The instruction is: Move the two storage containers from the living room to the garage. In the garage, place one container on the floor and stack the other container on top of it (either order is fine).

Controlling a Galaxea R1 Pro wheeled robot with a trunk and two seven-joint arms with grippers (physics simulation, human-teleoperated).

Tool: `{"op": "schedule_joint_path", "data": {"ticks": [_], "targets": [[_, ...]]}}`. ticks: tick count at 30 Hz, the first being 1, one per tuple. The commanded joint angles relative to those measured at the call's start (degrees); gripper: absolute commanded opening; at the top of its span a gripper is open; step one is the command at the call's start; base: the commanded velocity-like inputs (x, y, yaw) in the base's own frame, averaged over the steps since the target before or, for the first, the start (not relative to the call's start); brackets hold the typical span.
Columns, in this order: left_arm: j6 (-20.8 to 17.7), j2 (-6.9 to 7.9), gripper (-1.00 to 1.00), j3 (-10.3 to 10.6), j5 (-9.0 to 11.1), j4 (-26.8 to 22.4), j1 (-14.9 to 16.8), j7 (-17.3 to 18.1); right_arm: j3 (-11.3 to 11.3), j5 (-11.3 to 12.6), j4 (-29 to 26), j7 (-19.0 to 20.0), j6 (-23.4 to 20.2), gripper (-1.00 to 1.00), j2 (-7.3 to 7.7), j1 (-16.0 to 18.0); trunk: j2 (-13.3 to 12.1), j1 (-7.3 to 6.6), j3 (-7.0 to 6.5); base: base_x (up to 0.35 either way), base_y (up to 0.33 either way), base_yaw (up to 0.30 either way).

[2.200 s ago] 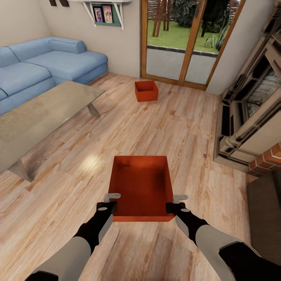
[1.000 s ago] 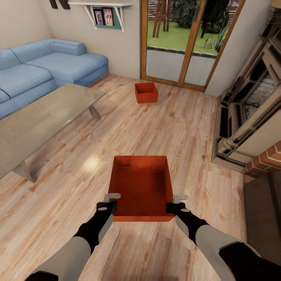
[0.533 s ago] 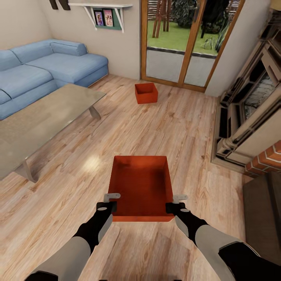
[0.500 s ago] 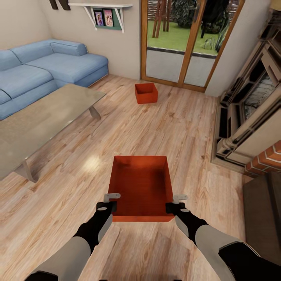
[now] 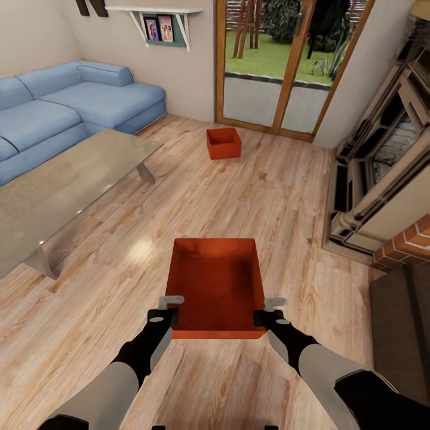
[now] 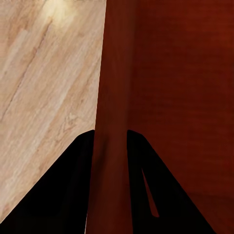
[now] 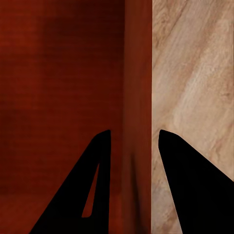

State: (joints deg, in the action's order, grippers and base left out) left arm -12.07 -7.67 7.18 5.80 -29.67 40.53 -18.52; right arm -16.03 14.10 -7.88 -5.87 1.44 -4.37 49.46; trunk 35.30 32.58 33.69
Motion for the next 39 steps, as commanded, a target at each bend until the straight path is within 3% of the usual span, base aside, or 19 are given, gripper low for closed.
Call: {"op": "schedule_joint_path", "data": {"ticks": [1, 31, 39], "targets": [[-0.50, 0.11, -1.00, -0.08, -1.06, -0.29, 0.07, -2.05, 0.21, 0.58, 0.41, -0.55, 0.23, -1.00, 0.32, 0.02, -0.36, -0.21, -0.14, 0.000, 0.000, 0.000], [-0.46, 0.11, -1.00, -0.07, -1.06, -0.30, 0.06, -2.79, 0.29, 0.58, 0.41, -0.55, 0.14, -1.00, 0.32, 0.02, -12.38, -6.79, -5.52, 0.000, 0.000, 0.000], [-0.45, 0.11, -1.00, -0.06, -1.05, -0.30, 0.04, -2.83, 0.28, 0.58, 0.41, -0.55, 0.20, -1.00, 0.32, 0.02, -12.38, -6.79, -5.52, 0.000, 0.000, 0.000]]}}
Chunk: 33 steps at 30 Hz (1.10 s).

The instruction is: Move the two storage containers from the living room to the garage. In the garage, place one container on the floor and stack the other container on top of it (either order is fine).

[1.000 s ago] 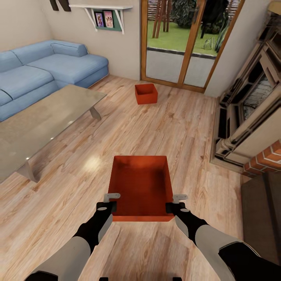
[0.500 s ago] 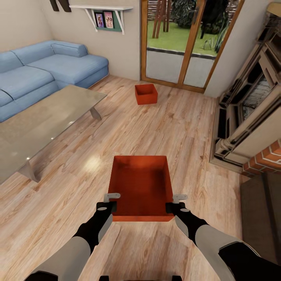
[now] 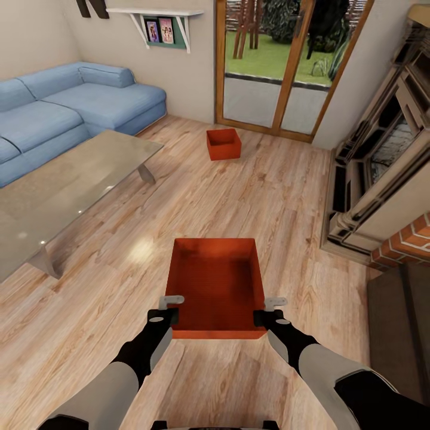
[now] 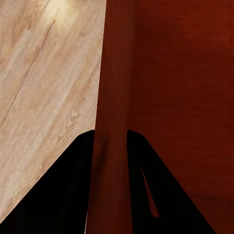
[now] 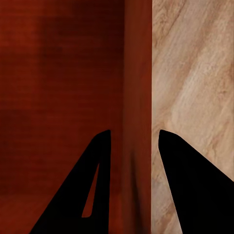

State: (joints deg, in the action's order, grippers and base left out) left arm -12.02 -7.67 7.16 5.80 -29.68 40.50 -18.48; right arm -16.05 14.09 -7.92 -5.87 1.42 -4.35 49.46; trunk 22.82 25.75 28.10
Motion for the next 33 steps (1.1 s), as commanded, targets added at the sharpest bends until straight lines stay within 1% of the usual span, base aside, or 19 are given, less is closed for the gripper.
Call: {"op": "schedule_joint_path", "data": {"ticks": [1, 16, 23, 33], "targets": [[-0.50, 0.11, -1.00, -0.04, -1.06, -0.29, 0.07, -2.87, 0.29, 0.59, 0.44, -0.55, 0.23, -1.00, 0.31, 0.03, 0.10, 0.03, 0.07, 0.000, 0.000, 0.000], [-0.46, 0.11, -1.00, -0.04, -1.06, -0.29, 0.08, -2.83, 0.32, 0.65, 0.44, -0.47, 0.25, -1.00, 0.29, 0.03, 0.10, 0.03, 0.04, 0.000, 0.000, 0.000], [-0.46, 0.11, -1.00, -0.04, -1.07, -0.29, 0.09, -2.87, 0.30, 1.19, 0.44, -0.64, 0.18, -1.00, 0.23, 0.03, 0.10, 0.03, -0.44, 0.000, 0.000, 0.000], [-0.46, 0.11, -1.00, -0.04, -1.06, -0.29, 0.08, -2.87, 0.31, 1.37, 0.44, -0.64, 0.18, -1.00, 0.18, 0.03, 0.10, 0.03, -1.30, 0.000, 0.000, 0.000]]}}
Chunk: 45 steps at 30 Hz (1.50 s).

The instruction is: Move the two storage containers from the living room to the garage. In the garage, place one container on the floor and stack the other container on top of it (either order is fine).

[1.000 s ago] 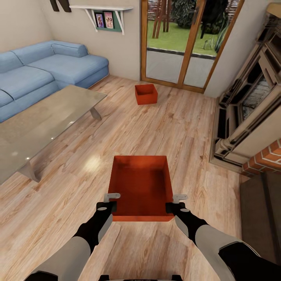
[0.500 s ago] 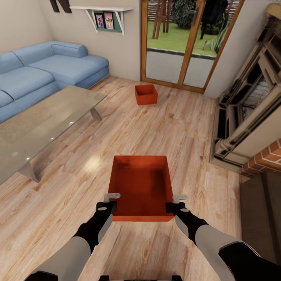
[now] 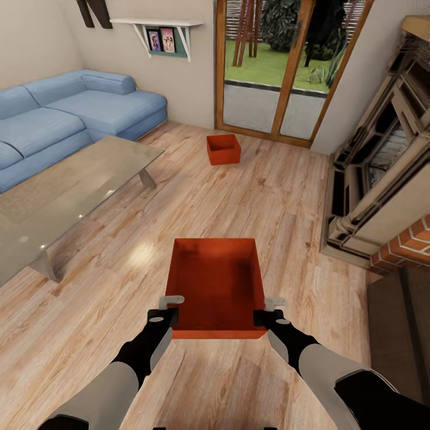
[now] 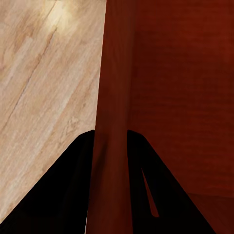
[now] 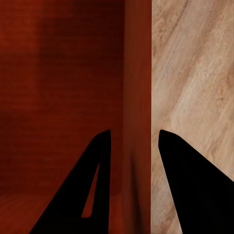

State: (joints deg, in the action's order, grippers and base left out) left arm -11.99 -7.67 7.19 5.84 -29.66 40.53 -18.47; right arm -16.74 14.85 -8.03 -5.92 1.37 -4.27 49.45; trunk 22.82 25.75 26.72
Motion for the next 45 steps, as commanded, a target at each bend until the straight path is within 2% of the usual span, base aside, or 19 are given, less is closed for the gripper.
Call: {"op": "schedule_joint_path", "data": {"ticks": [1, 31, 36, 45], "targets": [[-0.50, 0.11, -1.00, -0.07, -1.10, -0.31, 0.06, -2.89, 1.01, 0.59, 0.56, -0.59, 0.23, -1.00, 0.10, 0.03, 0.09, 0.03, -0.01, 0.000, 0.000, 0.000], [-0.50, 0.11, -1.00, -0.15, -1.18, -0.31, 0.06, -2.90, 1.01, 0.61, 0.56, -0.59, 0.25, -1.00, 0.13, 0.03, 0.09, 0.03, -2.62, 0.000, 0.000, 0.000], [-0.50, 0.11, -1.00, -0.08, -1.11, -0.31, 0.06, -4.53, 1.01, 0.61, 0.56, -0.59, 0.25, -1.00, 0.14, 0.03, 0.09, 0.03, -3.06, 0.000, 0.000, 0.000], [-0.50, 0.11, -1.00, -0.07, -1.10, -0.31, 0.06, -4.90, 1.01, 0.61, 0.56, -0.59, 0.24, -1.00, 0.14, 0.03, 0.09, 0.03, -3.84, 0.000, 0.000, 0.000]]}}
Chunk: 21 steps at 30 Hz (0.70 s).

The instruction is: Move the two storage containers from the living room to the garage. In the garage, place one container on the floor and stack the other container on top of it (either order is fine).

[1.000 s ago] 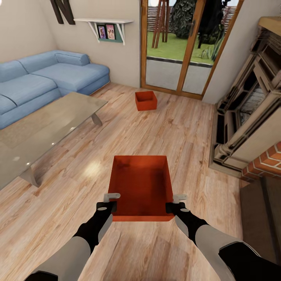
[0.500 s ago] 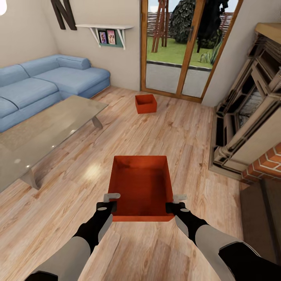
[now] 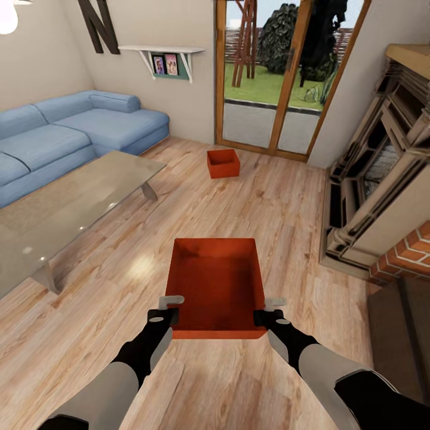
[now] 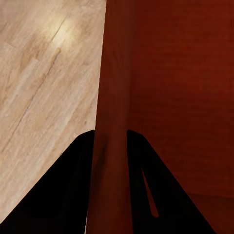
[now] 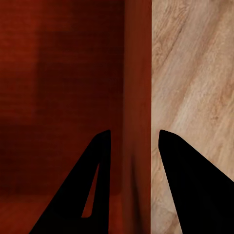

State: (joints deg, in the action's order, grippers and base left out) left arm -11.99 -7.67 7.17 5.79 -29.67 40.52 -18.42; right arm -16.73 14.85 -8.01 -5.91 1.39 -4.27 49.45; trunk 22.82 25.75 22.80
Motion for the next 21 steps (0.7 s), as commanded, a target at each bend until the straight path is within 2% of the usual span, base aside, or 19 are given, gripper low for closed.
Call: {"op": "schedule_joint_path", "data": {"ticks": [1, 21], "targets": [[-0.49, 0.11, -1.00, -0.05, -1.04, -0.30, 0.05, -4.95, 1.00, 0.61, 0.54, -0.60, 0.23, -1.00, 0.14, 0.04, 0.10, 0.03, -0.01, 0.000, 0.000, 0.000], [-0.49, 0.09, -1.00, -0.09, -1.04, -0.30, 0.05, -4.98, 0.99, 0.62, 0.54, -0.60, 0.21, -1.00, 0.10, 0.04, 0.10, 0.03, -1.75, 0.000, 0.000, 0.000]]}}
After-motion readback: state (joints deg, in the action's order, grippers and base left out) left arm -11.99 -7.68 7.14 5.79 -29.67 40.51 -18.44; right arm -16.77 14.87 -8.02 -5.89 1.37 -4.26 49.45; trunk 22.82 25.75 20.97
